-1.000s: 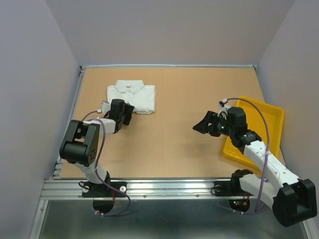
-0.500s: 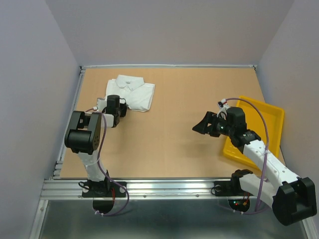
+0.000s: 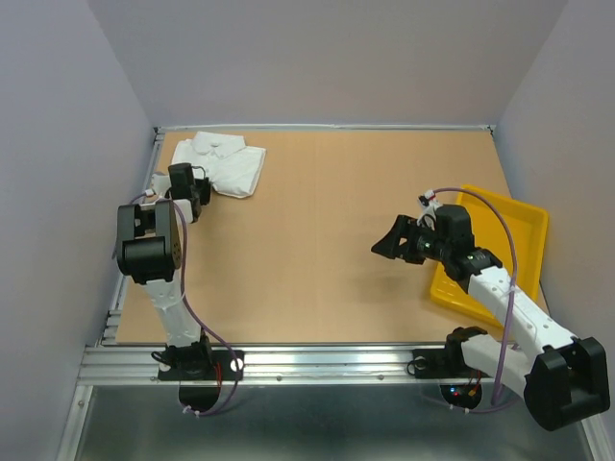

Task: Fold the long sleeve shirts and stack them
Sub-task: Neatly place the folded shirt to the corner

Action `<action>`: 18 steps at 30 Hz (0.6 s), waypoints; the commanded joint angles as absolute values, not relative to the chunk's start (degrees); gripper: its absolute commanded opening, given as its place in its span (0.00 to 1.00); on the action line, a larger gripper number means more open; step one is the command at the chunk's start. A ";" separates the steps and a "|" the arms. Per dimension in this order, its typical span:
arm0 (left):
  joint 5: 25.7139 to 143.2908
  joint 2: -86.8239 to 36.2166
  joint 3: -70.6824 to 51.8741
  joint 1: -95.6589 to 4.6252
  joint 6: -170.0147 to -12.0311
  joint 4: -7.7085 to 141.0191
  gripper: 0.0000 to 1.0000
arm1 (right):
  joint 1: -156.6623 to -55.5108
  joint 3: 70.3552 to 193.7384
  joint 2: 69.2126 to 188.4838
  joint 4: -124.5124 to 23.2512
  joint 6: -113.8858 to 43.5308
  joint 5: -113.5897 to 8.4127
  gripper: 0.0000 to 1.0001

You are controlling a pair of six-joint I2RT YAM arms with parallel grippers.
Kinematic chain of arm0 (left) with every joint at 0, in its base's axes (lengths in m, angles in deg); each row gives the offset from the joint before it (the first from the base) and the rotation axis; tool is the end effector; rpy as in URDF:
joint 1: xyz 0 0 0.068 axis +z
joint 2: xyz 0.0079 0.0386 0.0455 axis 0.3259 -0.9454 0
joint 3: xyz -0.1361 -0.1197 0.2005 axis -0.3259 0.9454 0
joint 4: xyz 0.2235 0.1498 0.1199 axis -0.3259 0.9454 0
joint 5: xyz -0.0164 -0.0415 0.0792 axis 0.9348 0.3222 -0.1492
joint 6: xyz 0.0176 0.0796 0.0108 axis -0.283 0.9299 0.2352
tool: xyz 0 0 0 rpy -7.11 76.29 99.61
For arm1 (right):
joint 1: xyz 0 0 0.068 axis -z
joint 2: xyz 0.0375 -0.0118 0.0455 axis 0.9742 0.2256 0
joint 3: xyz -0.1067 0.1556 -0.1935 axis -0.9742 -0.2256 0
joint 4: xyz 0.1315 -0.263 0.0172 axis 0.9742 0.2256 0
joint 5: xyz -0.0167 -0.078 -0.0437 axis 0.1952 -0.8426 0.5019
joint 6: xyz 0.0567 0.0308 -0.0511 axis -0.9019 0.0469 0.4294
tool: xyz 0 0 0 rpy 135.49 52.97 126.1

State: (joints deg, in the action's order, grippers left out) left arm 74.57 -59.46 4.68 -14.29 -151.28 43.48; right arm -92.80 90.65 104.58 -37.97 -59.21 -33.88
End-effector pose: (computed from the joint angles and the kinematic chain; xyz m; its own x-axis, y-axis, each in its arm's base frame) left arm 0.4577 0.0400 0.1138 -0.0340 -0.9559 -0.2918 -0.4519 0.2752 -0.8486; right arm 0.2517 0.1044 0.1992 -0.7865 0.2544 -0.5628 -0.2184 0.7378 0.6387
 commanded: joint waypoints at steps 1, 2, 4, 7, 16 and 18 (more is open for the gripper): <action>75.89 -62.82 0.46 -11.38 -147.56 45.03 0.00 | -93.22 95.00 104.63 -38.22 -57.81 -34.48 0.79; 77.89 -63.45 0.19 -10.59 -147.38 45.12 0.00 | -93.22 95.00 104.63 -38.04 -57.63 -34.65 0.79; 78.52 -64.67 -0.60 -9.18 -146.60 45.38 0.00 | -93.22 94.91 104.54 -37.87 -57.54 -34.74 0.79; 78.61 -65.65 -1.83 -8.39 -145.72 45.56 0.01 | -93.22 94.91 104.28 -37.52 -57.54 -34.92 0.79; 83.00 -66.89 -5.28 -7.15 -144.30 48.02 0.29 | -93.22 94.91 100.68 -35.76 -57.98 -35.53 0.79; 84.15 -65.22 -2.73 -7.42 -144.31 46.97 0.43 | -93.22 95.08 99.72 -34.97 -57.98 -36.85 0.79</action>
